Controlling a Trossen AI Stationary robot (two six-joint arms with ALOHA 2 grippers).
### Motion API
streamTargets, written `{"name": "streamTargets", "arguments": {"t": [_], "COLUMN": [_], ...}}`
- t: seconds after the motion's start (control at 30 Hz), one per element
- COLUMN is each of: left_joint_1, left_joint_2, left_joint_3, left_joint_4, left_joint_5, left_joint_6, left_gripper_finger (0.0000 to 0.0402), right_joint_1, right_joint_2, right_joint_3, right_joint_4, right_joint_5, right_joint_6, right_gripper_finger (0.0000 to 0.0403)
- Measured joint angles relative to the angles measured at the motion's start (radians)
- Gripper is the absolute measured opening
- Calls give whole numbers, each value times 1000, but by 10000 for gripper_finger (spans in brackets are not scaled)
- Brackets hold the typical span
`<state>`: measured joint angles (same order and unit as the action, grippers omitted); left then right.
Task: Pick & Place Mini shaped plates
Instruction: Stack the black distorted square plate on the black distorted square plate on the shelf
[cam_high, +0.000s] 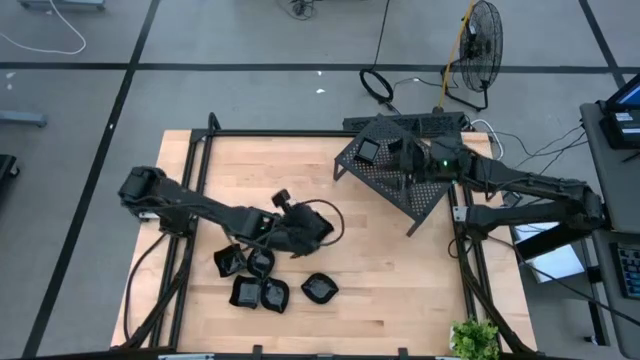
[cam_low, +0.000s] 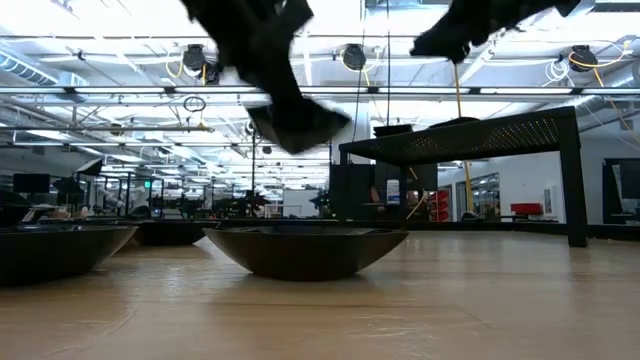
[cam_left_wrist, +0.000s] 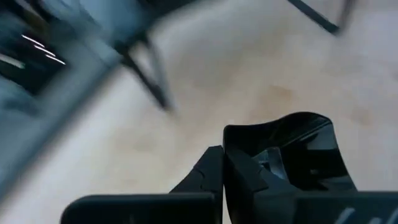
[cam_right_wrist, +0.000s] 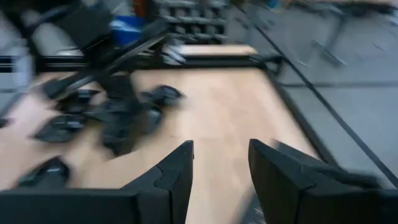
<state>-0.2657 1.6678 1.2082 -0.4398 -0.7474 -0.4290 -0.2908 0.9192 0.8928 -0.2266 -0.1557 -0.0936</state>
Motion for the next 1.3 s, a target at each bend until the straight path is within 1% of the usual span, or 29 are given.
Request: {"name": "streamTargets", "arguments": {"t": [0.07, 0.1, 0.2, 0.3, 0.4, 0.5, 0.57, 0.67, 0.73, 0.8, 0.87, 0.97, 1.13, 1.3], "left_joint_1": [-25, -36, -61, -74, -76, -76, -78, -82, -84, -95, -113, -137, -146, -148], "left_joint_2": [-11, -11, 13, 64, 133, 201, 234, 254, 253, 251, 250, 250, 250, 250], "left_joint_3": [55, 81, 146, 197, 238, 281, 304, 324, 327, 329, 329, 329, 329, 329], "left_joint_4": [-68, -83, -74, -73, -74, -72, -75, -71, -60, -55, -55, -57, -40, -59], "left_joint_5": [-108, -148, -251, -329, -357, -361, -365, -379, -379, -382, -395, -421, -433, -447], "left_joint_6": [61, 103, 224, 300, 370, 419, 442, 462, 454, 431, 430, 434, 426, 373], "left_gripper_finger": [3, 3, 3, 2, 2, 2, 2, 2, 1, 2, 2, 1, 1, 2], "right_joint_1": [78, 123, 262, 389, 491, 562, 592, 623, 635, 640, 641, 646, 645, 670], "right_joint_2": [4, 7, 31, 82, 156, 246, 317, 404, 443, 472, 477, 476, 470, 465], "right_joint_3": [-12, -22, -61, -119, -187, -256, -286, -303, -303, -303, -303, -303, -302, -303], "right_joint_4": [41, 61, 148, 253, 417, 585, 692, 802, 829, 858, 858, 866, 873, 891], "right_joint_5": [3, 23, 151, 282, 376, 425, 441, 452, 493, 567, 652, 728, 746, 756], "right_joint_6": [2, 2, -10, -54, -89, -108, -103, -103, -116, -138, -156, -159, -169, -159], "right_gripper_finger": [141, 141, 141, 141, 141, 141, 141, 141, 141, 141, 141, 141, 141, 141]}}
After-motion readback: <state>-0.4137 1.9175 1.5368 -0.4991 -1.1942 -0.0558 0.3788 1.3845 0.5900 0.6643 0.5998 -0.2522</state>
